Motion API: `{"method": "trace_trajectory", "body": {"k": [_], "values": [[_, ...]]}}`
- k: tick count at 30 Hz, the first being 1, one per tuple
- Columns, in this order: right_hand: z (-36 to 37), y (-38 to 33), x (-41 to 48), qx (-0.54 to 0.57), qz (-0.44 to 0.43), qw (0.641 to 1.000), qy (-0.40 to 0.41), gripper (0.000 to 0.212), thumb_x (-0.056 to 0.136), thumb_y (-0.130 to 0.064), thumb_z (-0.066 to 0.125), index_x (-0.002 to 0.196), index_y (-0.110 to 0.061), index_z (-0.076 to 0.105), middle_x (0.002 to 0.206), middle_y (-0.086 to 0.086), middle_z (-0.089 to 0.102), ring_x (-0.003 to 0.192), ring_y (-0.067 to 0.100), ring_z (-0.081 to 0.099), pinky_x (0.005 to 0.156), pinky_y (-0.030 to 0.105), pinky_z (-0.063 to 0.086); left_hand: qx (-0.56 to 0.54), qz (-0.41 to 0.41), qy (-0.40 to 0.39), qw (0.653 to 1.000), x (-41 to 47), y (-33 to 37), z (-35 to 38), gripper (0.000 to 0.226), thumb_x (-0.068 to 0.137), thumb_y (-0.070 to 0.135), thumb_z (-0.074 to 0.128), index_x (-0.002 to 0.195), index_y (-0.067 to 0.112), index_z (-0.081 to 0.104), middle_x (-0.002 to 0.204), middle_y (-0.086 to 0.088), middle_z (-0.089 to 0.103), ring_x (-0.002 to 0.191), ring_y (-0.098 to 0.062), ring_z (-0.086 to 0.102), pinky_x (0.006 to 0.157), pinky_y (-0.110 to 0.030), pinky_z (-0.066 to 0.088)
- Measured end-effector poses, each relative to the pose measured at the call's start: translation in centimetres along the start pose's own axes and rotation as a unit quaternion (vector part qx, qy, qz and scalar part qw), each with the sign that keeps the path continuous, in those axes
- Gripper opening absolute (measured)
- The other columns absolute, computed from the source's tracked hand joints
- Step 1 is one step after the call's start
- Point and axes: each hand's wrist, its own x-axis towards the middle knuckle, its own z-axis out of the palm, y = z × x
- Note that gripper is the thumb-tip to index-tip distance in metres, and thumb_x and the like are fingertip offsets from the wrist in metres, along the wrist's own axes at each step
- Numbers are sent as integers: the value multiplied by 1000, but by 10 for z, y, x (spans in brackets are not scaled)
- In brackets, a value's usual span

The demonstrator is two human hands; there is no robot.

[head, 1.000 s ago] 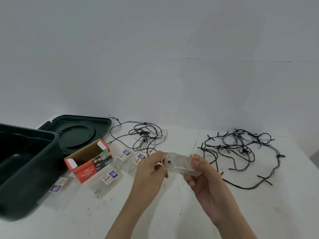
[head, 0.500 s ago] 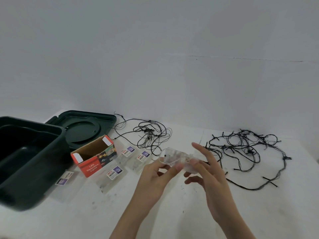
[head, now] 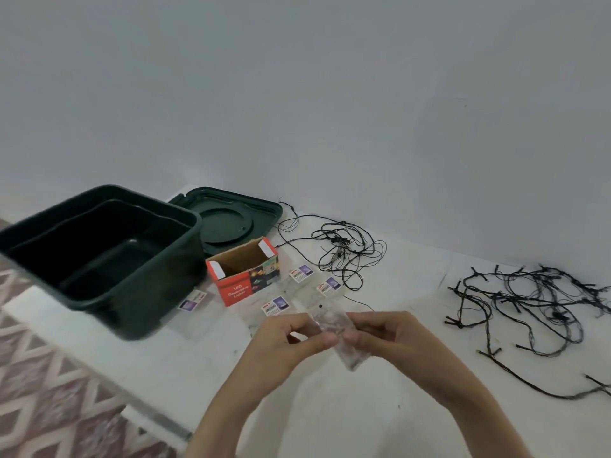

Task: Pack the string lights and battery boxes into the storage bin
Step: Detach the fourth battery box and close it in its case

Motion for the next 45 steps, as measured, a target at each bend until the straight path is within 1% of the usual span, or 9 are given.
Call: {"method": "trace_trajectory", "body": {"k": [5,8,13,19,25,29,33,38,45], "values": [[27,16,17,21,27,999,10,22,76,-21,75,95,-8,75,94,12,74,84,15,68,78,23,53,49,-32,-16,998,-12,-16,-26,34,71,48,69,87,17,72,87,2,70,73,-1,58,67,-17,43],[38,22,24,13,37,997,60,12,79,-16,73,90,-11,76,86,8,76,82,18,70,77,27,55,126,-32,90,987,-7,-32,-45,27,74,53,62,89,31,67,87,20,67,82,2,57,69,-11,44],[40,24,22,46,55,994,87,10,81,-7,68,86,-11,76,84,12,75,75,16,69,75,29,56,463,-67,285,836,15,-86,-90,44,93,35,53,134,19,49,137,0,51,122,-24,40,98,-33,37],[35,29,18,29,49,996,61,35,61,-33,80,87,-10,77,87,19,73,75,18,67,71,24,54,556,-141,279,770,19,-117,-103,41,93,40,49,126,18,56,121,-9,60,113,-30,47,95,-39,39],[31,27,16,23,37,998,51,47,51,-46,75,87,-15,77,86,13,75,77,18,67,76,27,51,423,-192,299,834,19,-117,-101,39,89,37,57,122,17,51,128,-5,55,112,-23,54,102,-37,42],[28,22,14,38,19,997,67,66,40,-58,83,89,-14,77,87,14,75,81,21,70,74,24,55,410,-216,302,833,12,-96,-103,61,83,47,61,133,27,33,124,-1,59,116,-25,52,105,-47,37],[30,4,13,124,-14,988,90,77,30,-62,86,90,-14,77,91,13,74,79,17,70,67,23,55,168,-86,379,906,4,-39,-91,75,73,38,75,135,24,35,117,1,50,90,-11,54,64,-17,45],[36,-28,10,144,-98,983,66,58,56,-56,79,96,-13,76,98,9,74,92,16,68,83,23,51,-114,-1,222,968,7,16,-51,61,61,35,81,115,27,56,109,-1,64,84,-10,64,59,-12,48],[29,-34,9,112,-115,959,235,43,62,-46,71,93,-17,75,93,3,74,84,15,64,76,21,47,-285,45,119,950,18,35,1,65,63,21,76,121,19,46,87,-1,71,66,-12,61,63,-25,49]]}}
